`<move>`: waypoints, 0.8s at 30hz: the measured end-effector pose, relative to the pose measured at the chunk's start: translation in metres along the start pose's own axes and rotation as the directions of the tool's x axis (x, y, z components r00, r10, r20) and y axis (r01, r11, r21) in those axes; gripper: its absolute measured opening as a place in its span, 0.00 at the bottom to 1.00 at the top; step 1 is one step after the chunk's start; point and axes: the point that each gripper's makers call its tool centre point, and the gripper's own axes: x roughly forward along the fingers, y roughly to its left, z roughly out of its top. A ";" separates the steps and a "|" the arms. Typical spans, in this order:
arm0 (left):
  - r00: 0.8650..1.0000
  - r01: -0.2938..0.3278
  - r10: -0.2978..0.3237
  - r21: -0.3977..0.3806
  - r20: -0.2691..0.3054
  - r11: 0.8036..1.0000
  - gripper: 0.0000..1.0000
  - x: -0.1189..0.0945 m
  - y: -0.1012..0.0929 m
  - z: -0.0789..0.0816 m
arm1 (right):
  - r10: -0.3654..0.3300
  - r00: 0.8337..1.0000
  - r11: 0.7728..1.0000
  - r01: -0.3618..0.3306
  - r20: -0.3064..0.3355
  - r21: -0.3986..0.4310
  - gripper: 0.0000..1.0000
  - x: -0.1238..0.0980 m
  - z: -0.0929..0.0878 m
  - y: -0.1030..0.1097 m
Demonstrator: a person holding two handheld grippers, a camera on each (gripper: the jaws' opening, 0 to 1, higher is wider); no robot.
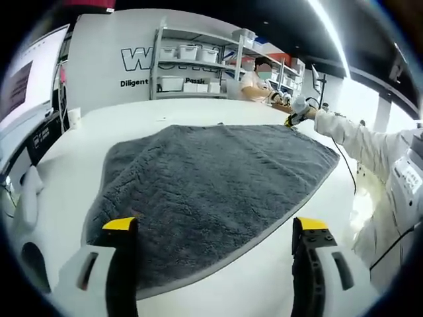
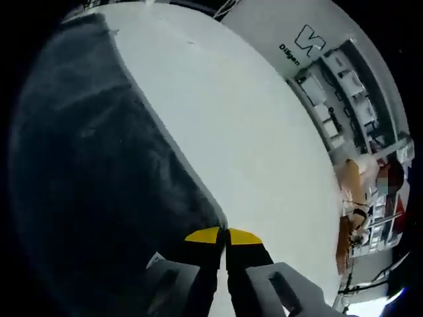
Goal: Open the folded towel by lifting each exposed corner and separating the folded layers until the towel lies flat within the target outline without major curled edges
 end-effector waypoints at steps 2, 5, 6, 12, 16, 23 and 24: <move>1.000 -0.004 0.004 -0.001 0.001 1.000 0.95 -0.001 0.001 0.000 | -0.021 1.000 0.999 0.020 -0.019 -0.025 0.00 0.001 -0.001 -0.001; 1.000 -0.003 0.003 0.000 0.002 1.000 0.95 -0.001 0.000 0.000 | -0.047 0.998 0.998 0.046 -0.037 -0.045 0.00 0.002 -0.001 -0.001; 1.000 -0.003 0.003 0.002 0.002 1.000 0.95 -0.001 0.000 0.000 | -0.055 0.998 0.997 0.053 -0.042 -0.050 0.00 0.002 -0.001 -0.002; 1.000 0.000 0.000 0.002 0.001 1.000 0.95 -0.001 -0.001 0.001 | -0.078 0.995 0.993 0.072 -0.061 -0.088 0.00 0.002 -0.003 -0.004; 1.000 0.002 -0.002 0.003 0.002 1.000 0.95 0.000 -0.001 0.001 | -0.074 0.996 0.995 0.071 -0.049 -0.064 0.00 0.000 -0.003 -0.005; 1.000 0.002 -0.002 0.006 0.003 1.000 0.95 0.000 -0.003 0.003 | -0.084 0.996 0.991 0.084 -0.008 0.107 0.14 -0.010 -0.007 -0.016; 1.000 0.002 -0.002 0.006 0.003 1.000 0.95 0.000 -0.003 0.003 | -0.073 0.997 0.988 0.072 0.000 0.138 0.17 -0.012 -0.007 -0.017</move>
